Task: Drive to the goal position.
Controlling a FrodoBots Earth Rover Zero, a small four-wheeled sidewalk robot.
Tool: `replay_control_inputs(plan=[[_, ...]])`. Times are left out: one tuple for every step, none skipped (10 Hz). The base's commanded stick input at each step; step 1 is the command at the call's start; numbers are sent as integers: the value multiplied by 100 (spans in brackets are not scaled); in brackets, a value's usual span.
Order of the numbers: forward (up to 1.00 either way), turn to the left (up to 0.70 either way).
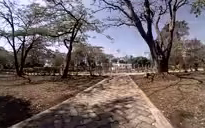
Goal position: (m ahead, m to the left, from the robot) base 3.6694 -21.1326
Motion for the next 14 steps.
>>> replay_control_inputs(plan=[[0, 0], [0, 0], [0, 0], [0, 0], [0, 0], [0, 0], [0, 0], [0, 0], [0, -38], [0, 0], [0, 0], [0, 0], [0, 0], [0, 0]])
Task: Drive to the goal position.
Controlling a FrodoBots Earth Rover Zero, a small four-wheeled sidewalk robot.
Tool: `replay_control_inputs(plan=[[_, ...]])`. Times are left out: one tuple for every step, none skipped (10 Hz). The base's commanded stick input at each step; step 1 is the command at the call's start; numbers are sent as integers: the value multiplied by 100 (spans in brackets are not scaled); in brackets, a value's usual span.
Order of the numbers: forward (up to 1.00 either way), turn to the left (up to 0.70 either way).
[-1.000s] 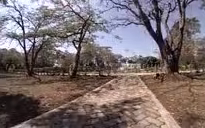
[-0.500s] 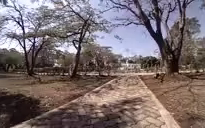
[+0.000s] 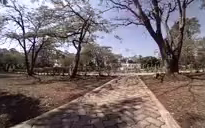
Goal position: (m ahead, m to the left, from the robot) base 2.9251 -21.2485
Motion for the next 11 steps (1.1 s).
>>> replay_control_inputs(plan=[[0, 0], [0, 0], [0, 0], [0, 0], [0, -31], [0, -66], [0, -70], [0, -70], [0, 0], [0, 0], [0, 0]])
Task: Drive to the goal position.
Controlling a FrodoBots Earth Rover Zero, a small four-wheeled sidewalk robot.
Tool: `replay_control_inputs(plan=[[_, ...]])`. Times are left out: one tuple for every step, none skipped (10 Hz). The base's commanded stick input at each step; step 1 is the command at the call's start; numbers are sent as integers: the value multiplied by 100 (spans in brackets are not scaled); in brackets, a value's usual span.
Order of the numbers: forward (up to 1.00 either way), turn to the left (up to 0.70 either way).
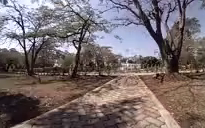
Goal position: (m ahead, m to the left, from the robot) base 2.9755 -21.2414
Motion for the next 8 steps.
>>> replay_control_inputs(plan=[[0, 0], [0, 0], [0, 0], [0, 0], [0, 0], [0, 0], [0, -32], [0, -69]])
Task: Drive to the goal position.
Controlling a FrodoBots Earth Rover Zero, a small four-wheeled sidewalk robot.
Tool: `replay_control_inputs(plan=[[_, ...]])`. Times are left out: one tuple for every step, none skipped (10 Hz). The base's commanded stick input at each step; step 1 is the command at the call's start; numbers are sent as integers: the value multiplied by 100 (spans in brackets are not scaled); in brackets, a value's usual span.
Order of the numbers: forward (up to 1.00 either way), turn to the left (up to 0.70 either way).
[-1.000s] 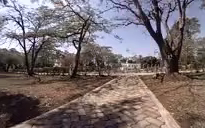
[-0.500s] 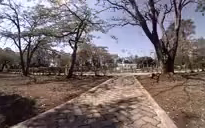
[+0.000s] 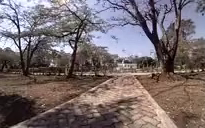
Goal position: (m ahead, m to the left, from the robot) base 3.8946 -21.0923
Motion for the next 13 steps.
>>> replay_control_inputs(plan=[[0, -70], [0, 0], [0, 0], [0, 0], [0, 0], [0, 0], [0, 0], [0, 0], [0, 0], [0, 0], [9, 0], [62, 0], [85, 0]])
